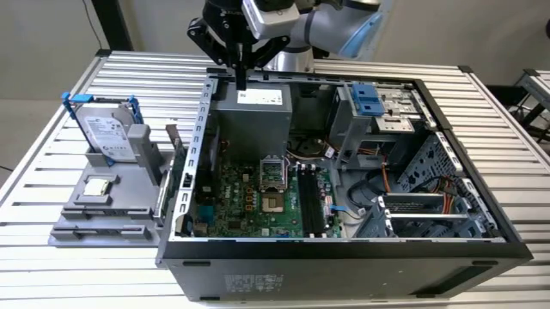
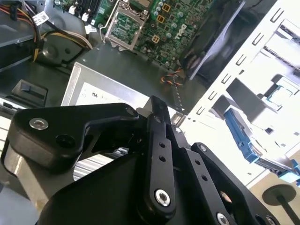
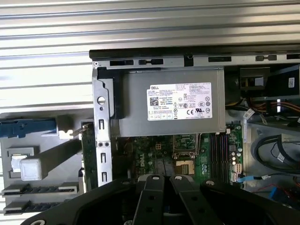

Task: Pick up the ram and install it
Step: 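Reach for the ram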

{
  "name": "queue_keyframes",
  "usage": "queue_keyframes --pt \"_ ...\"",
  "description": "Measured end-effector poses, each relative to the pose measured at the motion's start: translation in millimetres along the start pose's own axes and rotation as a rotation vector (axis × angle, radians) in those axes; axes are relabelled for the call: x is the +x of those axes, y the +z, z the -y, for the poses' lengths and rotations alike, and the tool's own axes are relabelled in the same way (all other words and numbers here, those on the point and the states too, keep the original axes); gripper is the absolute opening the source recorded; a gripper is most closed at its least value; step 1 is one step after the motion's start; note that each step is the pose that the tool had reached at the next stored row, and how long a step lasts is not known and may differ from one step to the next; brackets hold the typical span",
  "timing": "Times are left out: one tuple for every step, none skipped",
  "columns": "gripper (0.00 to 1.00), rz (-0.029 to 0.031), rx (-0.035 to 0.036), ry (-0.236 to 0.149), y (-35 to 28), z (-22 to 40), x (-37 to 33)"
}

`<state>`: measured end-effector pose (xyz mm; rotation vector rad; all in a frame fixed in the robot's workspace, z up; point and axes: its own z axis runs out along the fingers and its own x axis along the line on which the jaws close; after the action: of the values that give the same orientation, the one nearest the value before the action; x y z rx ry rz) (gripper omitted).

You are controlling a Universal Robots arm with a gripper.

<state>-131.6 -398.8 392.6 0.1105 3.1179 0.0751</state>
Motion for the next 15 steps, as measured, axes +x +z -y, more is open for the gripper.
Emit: queue_keyframes --pt "0.00 0.0000 0.0001 0.000 -0.1 0.1 1.5" --pt "0.00 0.0000 0.0001 0.000 -0.1 0.2 3.1" --pt "0.00 0.0000 0.0001 0.000 -0.1 0.4 5.4" --pt "0.00 0.0000 0.0000 0.000 -0.2 0.6 7.9" --pt "0.00 0.0000 0.0000 0.000 -0.3 0.7 10.4" --pt "0.00 0.0000 0.0001 0.000 -0.3 0.9 12.8" --pt "0.00 0.0000 0.0000 0.000 -0.3 1.1 15.0" --pt "0.00 0.0000 0.0001 0.000 -0.4 1.2 17.1" --pt "0.00 0.0000 0.0000 0.000 -0.5 1.4 19.2" --pt "0.00 0.0000 0.0000 0.000 -0.5 1.5 21.0" --pt "0.00 0.0000 0.0000 0.000 -0.5 1.6 22.4" --pt "0.00 0.0000 0.0000 0.000 -0.6 1.7 23.9" --pt "0.00 -0.0001 0.0001 0.000 -0.6 1.8 25.2" --pt "0.00 -0.0001 0.0000 0.000 -0.6 1.9 26.5" --pt "0.00 0.0000 0.0000 0.000 -0.6 1.9 27.3"
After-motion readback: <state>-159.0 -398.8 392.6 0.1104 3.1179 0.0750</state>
